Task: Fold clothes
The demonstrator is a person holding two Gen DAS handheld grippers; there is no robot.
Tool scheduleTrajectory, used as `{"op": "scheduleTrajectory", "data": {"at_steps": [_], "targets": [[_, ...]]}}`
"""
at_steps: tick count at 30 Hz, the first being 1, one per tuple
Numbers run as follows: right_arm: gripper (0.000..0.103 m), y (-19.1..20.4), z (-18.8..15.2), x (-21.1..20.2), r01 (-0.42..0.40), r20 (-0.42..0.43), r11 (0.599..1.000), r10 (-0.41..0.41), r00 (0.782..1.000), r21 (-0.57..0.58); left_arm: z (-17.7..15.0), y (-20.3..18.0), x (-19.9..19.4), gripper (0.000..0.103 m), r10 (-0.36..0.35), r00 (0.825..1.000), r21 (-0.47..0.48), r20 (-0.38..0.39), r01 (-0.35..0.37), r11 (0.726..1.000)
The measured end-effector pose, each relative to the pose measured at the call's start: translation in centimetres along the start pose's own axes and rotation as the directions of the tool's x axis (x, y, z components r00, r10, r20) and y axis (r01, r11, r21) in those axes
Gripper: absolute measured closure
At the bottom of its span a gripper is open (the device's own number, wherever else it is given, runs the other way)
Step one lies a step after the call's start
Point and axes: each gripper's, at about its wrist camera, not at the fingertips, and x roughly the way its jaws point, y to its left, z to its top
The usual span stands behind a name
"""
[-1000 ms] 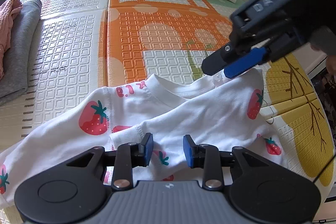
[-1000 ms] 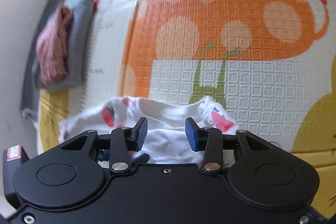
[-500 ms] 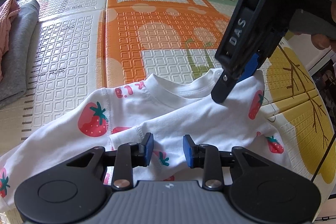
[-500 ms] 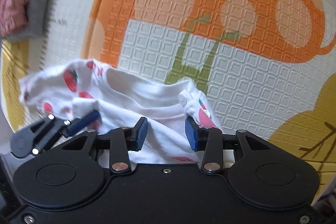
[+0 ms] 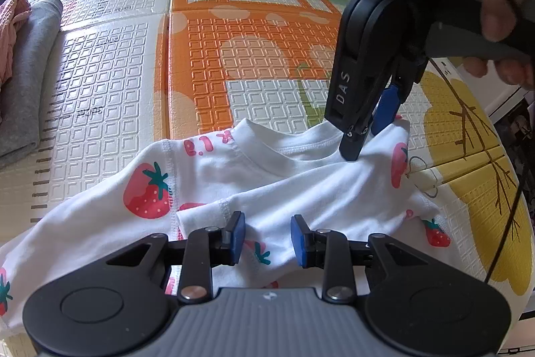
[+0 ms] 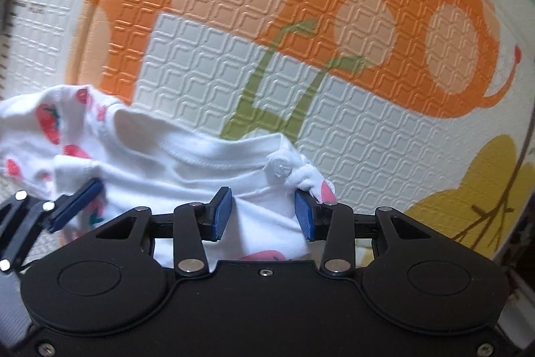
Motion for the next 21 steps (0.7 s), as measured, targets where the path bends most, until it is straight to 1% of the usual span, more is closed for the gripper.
{"op": "scheduleTrajectory", "data": {"at_steps": [2, 5, 7, 10, 13, 14, 15, 17, 18, 20, 21], "targets": [[0.071, 0.0, 0.2, 0.1, 0.042, 0.008, 0.999, -0.042, 0.999, -0.012, 0.0, 0.1, 0.0, 0.07, -0.002, 1.0, -0.003, 0.0, 0.002, 1.0], [0.071, -0.2, 0.2, -0.1, 0.046, 0.021, 0.999, -0.046, 0.999, -0.013, 0.0, 0.1, 0.1, 0.07, -0.002, 1.0, -0.003, 0.0, 0.002, 1.0], [0.071, -0.4, 0.1, -0.6, 0.044, 0.044, 0.999, -0.044, 0.998, -0.013, 0.1, 0.0, 0.1, 0.07, 0.002, 1.0, 0.002, 0.0, -0.002, 1.0], [0.071, -1.0, -0.3, -2.5, 0.006, 0.124, 1.0, -0.007, 0.992, 0.004, 0.1, -0.2, 0.1, 0.07, 0.006, 1.0, 0.007, 0.0, -0.006, 1.0], [0.068, -1.7, -1.1, -4.9, -0.06, 0.206, 0.998, 0.056, 0.977, 0.018, 0.1, -0.1, 0.2, 0.07, 0.007, 1.0, 0.001, -0.001, -0.007, 1.0], [0.065, -2.1, -1.5, -5.9, -0.091, 0.246, 0.996, 0.084, 0.966, 0.021, 0.1, -0.1, 0.2, 0.07, 0.007, 1.0, -0.001, -0.002, -0.007, 1.0], [0.065, -2.6, -2.0, -6.9, -0.128, 0.288, 0.991, 0.115, 0.951, 0.029, 0.1, -0.1, 0.2, 0.07, 0.008, 1.0, -0.002, -0.001, -0.008, 1.0], [0.065, -3.7, -3.2, -8.9, -0.205, 0.371, 0.978, 0.174, 0.912, 0.044, 0.1, -0.1, 0.2, 0.07, 0.01, 1.0, -0.005, 0.0, -0.01, 1.0], [0.065, -4.3, -4.0, -10.0, -0.244, 0.41, 0.969, 0.206, 0.888, 0.042, 0.1, -0.1, 0.2, 0.07, 0.012, 1.0, -0.006, 0.001, -0.012, 1.0], [0.065, -3.8, -3.9, -10.9, -0.261, 0.459, 0.965, 0.216, 0.862, 0.037, 0.1, -0.2, 0.1, 0.07, 0.015, 1.0, -0.009, 0.001, -0.015, 1.0], [0.065, -3.9, -4.5, -11.1, -0.266, 0.471, 0.963, 0.217, 0.855, 0.039, 0.0, -0.2, 0.1, 0.07, 0.016, 1.0, -0.01, 0.001, -0.016, 1.0]]}}
